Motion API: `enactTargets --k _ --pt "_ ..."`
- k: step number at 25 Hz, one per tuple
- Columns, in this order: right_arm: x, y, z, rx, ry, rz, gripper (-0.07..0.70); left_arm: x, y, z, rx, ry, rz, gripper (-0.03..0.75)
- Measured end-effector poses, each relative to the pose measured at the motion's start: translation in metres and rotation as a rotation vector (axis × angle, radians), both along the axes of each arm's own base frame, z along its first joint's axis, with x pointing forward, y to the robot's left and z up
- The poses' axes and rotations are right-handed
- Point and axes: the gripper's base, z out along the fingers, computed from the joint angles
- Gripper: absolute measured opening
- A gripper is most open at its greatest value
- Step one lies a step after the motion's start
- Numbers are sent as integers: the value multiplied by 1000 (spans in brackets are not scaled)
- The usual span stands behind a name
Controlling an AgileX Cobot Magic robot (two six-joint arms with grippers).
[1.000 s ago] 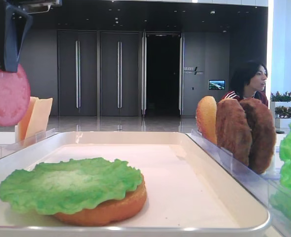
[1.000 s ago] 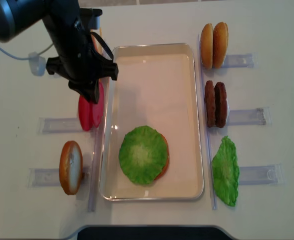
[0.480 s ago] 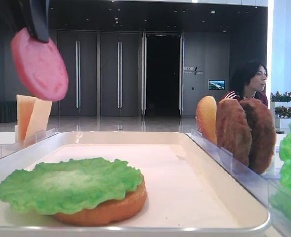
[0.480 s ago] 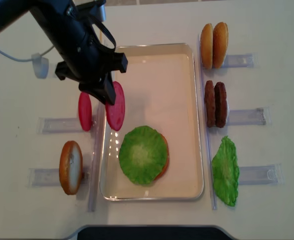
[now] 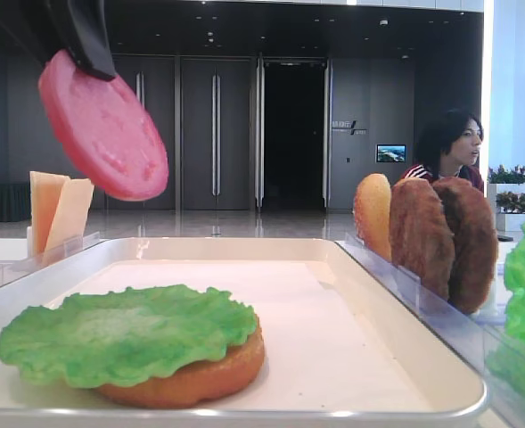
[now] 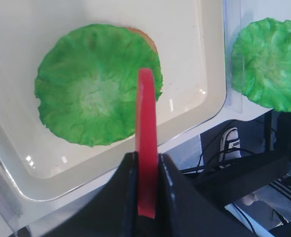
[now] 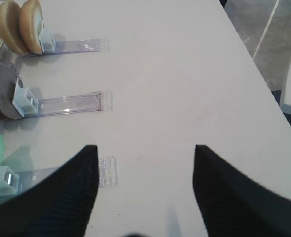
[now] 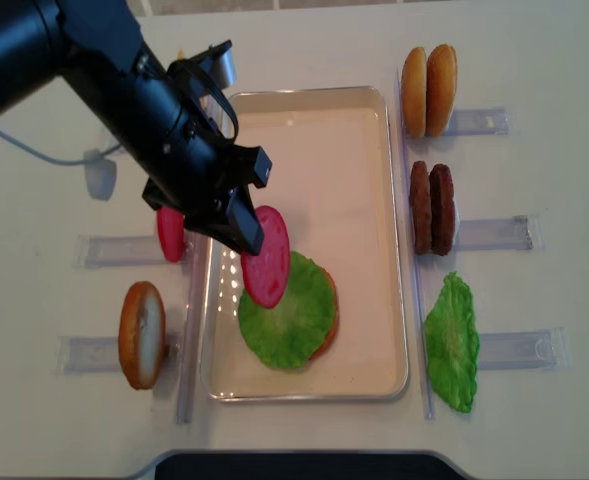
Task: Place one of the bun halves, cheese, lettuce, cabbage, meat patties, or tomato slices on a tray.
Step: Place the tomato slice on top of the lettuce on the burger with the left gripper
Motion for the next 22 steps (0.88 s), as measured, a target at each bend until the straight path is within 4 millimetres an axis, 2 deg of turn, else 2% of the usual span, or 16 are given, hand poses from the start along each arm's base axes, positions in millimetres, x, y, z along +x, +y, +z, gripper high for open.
enactTargets --k 7,13,22 --pt "0 0 0 0 0 0 430 -15 -1 -25 -105 0 26 63" --pt "0 0 0 0 0 0 430 -22 2 -44 -113 5 61 63" --pt "0 0 0 0 0 0 430 -22 2 -57 -177 -50 134 63"
